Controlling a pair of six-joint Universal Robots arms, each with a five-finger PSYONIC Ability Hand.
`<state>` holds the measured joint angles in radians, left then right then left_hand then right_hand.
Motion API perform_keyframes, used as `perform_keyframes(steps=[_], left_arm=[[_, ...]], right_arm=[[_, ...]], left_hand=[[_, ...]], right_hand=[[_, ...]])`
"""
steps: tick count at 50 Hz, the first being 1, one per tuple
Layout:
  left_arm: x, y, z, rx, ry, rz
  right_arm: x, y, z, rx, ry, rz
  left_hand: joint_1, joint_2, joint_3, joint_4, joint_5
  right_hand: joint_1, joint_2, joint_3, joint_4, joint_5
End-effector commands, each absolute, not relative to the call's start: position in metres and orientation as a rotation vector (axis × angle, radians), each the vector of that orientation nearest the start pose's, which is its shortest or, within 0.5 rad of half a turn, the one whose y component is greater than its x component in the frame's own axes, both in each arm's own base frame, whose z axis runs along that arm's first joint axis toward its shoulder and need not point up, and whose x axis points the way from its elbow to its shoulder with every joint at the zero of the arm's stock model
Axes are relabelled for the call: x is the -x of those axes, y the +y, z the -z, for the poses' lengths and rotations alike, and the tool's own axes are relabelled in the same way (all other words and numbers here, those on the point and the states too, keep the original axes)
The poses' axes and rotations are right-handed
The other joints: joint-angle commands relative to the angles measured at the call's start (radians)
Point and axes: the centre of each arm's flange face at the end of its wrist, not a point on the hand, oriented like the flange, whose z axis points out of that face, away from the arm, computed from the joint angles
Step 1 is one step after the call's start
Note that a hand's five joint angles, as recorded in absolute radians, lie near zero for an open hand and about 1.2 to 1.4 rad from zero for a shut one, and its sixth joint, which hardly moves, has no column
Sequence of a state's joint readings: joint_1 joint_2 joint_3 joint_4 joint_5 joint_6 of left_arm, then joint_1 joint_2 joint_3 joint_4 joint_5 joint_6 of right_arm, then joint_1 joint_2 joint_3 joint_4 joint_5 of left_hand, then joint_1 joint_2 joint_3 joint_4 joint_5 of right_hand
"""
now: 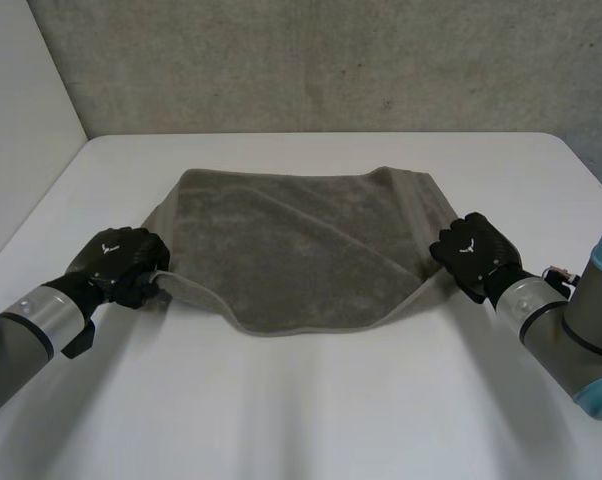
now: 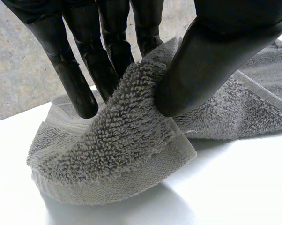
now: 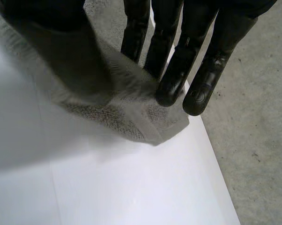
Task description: Fold the towel.
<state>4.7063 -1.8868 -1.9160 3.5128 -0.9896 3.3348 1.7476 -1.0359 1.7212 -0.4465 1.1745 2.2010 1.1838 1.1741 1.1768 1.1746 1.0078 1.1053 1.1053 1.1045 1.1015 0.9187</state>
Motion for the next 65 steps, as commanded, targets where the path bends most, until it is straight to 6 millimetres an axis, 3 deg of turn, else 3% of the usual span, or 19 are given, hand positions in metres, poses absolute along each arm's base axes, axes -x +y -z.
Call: perform_keyframes(steps=[1,9,11,13,16,18,23,32,38,45,52,54,56,57,58,59,60,62,65], left_arm=[[0.183,-0.292,-0.149,-0.874,2.652,2.099],[0.183,-0.296,-0.162,-0.878,2.607,2.138],[0.179,-0.300,-0.192,-0.866,2.503,2.229],[0.177,-0.299,-0.209,-0.852,2.461,2.275],[0.170,-0.297,-0.244,-0.793,2.375,2.378],[0.165,-0.296,-0.260,-0.748,2.337,2.430],[0.149,-0.297,-0.285,-0.599,2.310,2.537],[0.138,-0.297,-0.276,-0.590,2.478,2.542],[0.136,-0.305,-0.289,-0.629,2.413,2.589],[0.157,-0.345,-0.287,-0.648,2.498,2.631],[0.187,-0.394,-0.298,-0.614,2.364,2.726],[0.195,-0.406,-0.313,-0.608,2.263,2.795],[0.201,-0.423,-0.363,-0.584,1.984,2.965],[0.201,-0.423,-0.363,-0.584,1.983,2.966],[0.203,-0.424,-0.393,-0.581,1.830,3.048],[0.203,-0.424,-0.393,-0.581,1.828,3.049],[0.205,-0.418,-0.427,-0.577,1.658,3.144],[0.207,-0.412,-0.446,-0.578,1.588,3.211],[0.210,-0.404,-0.454,-0.574,1.612,3.273]], right_arm=[[-0.227,-0.315,-0.124,1.692,1.931,2.047],[-0.228,-0.314,-0.153,1.556,1.924,2.095],[-0.228,-0.315,-0.168,1.486,1.920,2.117],[-0.224,-0.316,-0.222,1.278,1.887,2.214],[-0.220,-0.316,-0.251,1.142,1.872,2.262],[-0.198,-0.316,-0.302,0.874,1.880,2.335],[-0.165,-0.312,-0.336,0.738,1.998,2.332],[-0.153,-0.300,-0.323,0.960,2.235,2.205],[-0.155,-0.301,-0.335,1.003,2.206,2.270],[-0.178,-0.321,-0.335,1.005,2.105,2.259],[-0.244,-0.372,-0.349,0.987,1.867,2.480],[-0.251,-0.381,-0.363,0.947,1.807,2.561],[-0.254,-0.391,-0.412,0.802,1.609,2.766],[-0.254,-0.391,-0.412,0.801,1.607,2.767],[-0.255,-0.388,-0.433,0.748,1.510,2.836],[-0.255,-0.383,-0.456,0.683,1.392,2.893],[-0.255,-0.383,-0.456,0.683,1.391,2.894],[-0.253,-0.375,-0.480,0.588,1.263,2.907],[-0.253,-0.373,-0.482,0.571,1.252,2.878]], left_hand=[[-0.010,-0.001,-0.003,-0.001,-0.009],[0.016,0.026,0.023,0.025,0.018],[0.013,0.023,0.020,0.022,0.015],[0.013,0.023,0.020,0.022,0.015],[0.013,0.023,0.020,0.022,0.015],[0.013,0.023,0.020,0.022,0.015],[0.010,0.020,0.017,0.020,0.012],[-0.001,0.008,0.006,0.008,0.000],[0.010,0.020,0.017,0.020,0.012],[0.016,0.026,0.023,0.025,0.018],[0.051,0.061,0.058,0.061,0.053],[0.072,0.082,0.079,0.081,0.073],[0.092,0.102,0.099,0.102,0.094],[0.092,0.102,0.099,0.102,0.094],[0.092,0.102,0.099,0.102,0.094],[0.092,0.102,0.099,0.102,0.094],[0.095,0.105,0.102,0.105,0.097],[0.095,0.105,0.102,0.105,0.097],[0.095,0.105,0.102,0.105,0.097]], right_hand=[[0.291,0.291,0.292,0.295,0.303],[0.291,0.291,0.292,0.295,0.303],[0.291,0.291,0.292,0.295,0.303],[0.291,0.291,0.292,0.295,0.303],[0.291,0.291,0.292,0.295,0.303],[0.291,0.291,0.292,0.295,0.303],[0.291,0.291,0.292,0.295,0.303],[0.291,0.291,0.292,0.295,0.303],[0.291,0.291,0.292,0.295,0.303],[0.291,0.291,0.292,0.295,0.303],[0.291,0.291,0.292,0.295,0.303],[0.291,0.291,0.292,0.295,0.303],[0.291,0.291,0.292,0.295,0.303],[0.291,0.291,0.292,0.295,0.303],[0.291,0.291,0.292,0.295,0.303],[0.291,0.291,0.292,0.295,0.303],[0.291,0.291,0.292,0.295,0.303],[0.291,0.291,0.292,0.295,0.303],[0.291,0.291,0.292,0.295,0.303]])
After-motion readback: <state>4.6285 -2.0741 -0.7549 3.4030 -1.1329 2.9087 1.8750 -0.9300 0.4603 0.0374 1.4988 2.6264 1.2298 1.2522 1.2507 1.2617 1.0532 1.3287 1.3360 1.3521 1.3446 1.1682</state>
